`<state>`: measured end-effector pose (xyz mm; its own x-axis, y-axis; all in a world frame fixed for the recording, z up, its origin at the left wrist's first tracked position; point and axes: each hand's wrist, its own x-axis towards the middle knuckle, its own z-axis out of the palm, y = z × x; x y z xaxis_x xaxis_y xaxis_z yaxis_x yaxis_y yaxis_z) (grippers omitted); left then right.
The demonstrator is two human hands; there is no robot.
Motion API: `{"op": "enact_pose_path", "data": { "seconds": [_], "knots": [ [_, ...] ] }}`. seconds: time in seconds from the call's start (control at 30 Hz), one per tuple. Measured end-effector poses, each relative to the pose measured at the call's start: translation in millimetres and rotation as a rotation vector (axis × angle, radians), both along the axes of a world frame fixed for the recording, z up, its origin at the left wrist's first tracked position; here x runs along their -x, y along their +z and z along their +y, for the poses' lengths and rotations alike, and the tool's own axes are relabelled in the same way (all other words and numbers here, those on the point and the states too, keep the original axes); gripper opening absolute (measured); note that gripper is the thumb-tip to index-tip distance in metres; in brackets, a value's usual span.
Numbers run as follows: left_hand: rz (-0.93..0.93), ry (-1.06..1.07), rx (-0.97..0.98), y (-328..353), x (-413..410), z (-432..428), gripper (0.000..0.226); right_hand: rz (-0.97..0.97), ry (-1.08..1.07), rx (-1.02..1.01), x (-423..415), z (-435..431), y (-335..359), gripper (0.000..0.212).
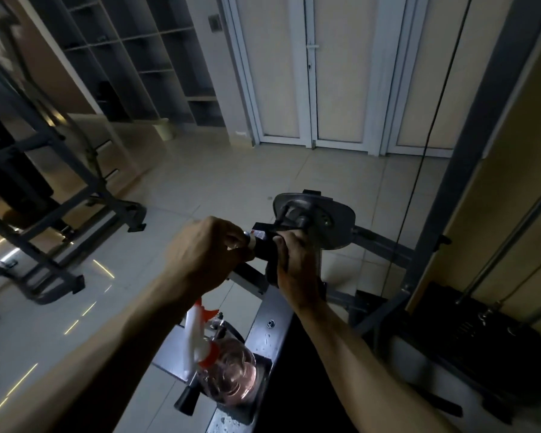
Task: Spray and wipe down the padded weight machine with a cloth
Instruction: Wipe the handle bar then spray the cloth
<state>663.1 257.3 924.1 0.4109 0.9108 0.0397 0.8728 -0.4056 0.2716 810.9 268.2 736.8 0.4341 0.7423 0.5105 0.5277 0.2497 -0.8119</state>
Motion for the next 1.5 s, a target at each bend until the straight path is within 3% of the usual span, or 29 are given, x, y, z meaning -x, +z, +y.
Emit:
{"op": "enact_pose_path", "data": {
  "seconds": [0.2, 0.3, 0.4, 0.47, 0.57, 0.67, 0.87, 0.93, 1.0, 1.03, 1.13, 1.2, 1.33, 1.43, 1.5],
  "knots": [
    [0.014, -0.022, -0.045, -14, 6, 11, 0.028, -0.177, -0.101, 0.19, -31, 5, -45, 0.039],
    [-0.002, -0.049, -0.052, -17, 7, 13, 0.031, -0.124, -0.069, 0.295, -41, 6, -26, 0.033],
    [-0.017, -0.046, -0.038, -17, 8, 14, 0.029, 0.155, 0.122, 0.058, -18, -2, 31, 0.023],
    [-0.031, -0.032, -0.025, -18, 8, 13, 0.027, 0.146, 0.244, -0.01, 6, -4, 49, 0.034],
    [-0.037, -0.049, -0.052, -22, 9, 12, 0.032, 0.076, 0.139, -0.035, 13, 7, 31, 0.05],
    [-0.04, -0.038, -0.062, -21, 9, 14, 0.034, 0.044, 0.054, 0.002, -5, 17, 6, 0.047],
    [-0.046, -0.06, -0.038, -20, 10, 14, 0.033, -0.206, -0.166, 0.231, -40, 10, -47, 0.047],
    [-0.043, -0.065, -0.032, -20, 9, 16, 0.034, -0.087, -0.146, 0.316, -43, 1, -47, 0.051],
    [-0.038, -0.062, -0.039, -20, 9, 18, 0.035, 0.079, -0.036, 0.277, -37, -7, -37, 0.055],
    [-0.037, -0.062, -0.037, -21, 9, 18, 0.035, 0.071, 0.047, 0.261, -32, -12, -30, 0.058],
    [-0.03, -0.062, -0.028, -21, 9, 18, 0.036, -0.192, 0.183, 0.328, -27, -24, -37, 0.071],
    [-0.026, -0.055, -0.023, -20, 9, 18, 0.038, -0.274, 0.149, 0.39, -34, -31, -48, 0.073],
    [-0.031, -0.086, -0.002, -18, 10, 19, 0.036, -0.467, 0.066, 0.372, -52, -31, -35, 0.045],
    [-0.051, -0.117, 0.021, -18, 13, 21, 0.032, -0.274, 0.012, 0.361, -51, -37, 9, 0.048],
    [-0.086, -0.151, 0.069, -20, 15, 26, 0.031, -0.104, -0.014, 0.133, -32, -42, 40, 0.037]
  ]
}}
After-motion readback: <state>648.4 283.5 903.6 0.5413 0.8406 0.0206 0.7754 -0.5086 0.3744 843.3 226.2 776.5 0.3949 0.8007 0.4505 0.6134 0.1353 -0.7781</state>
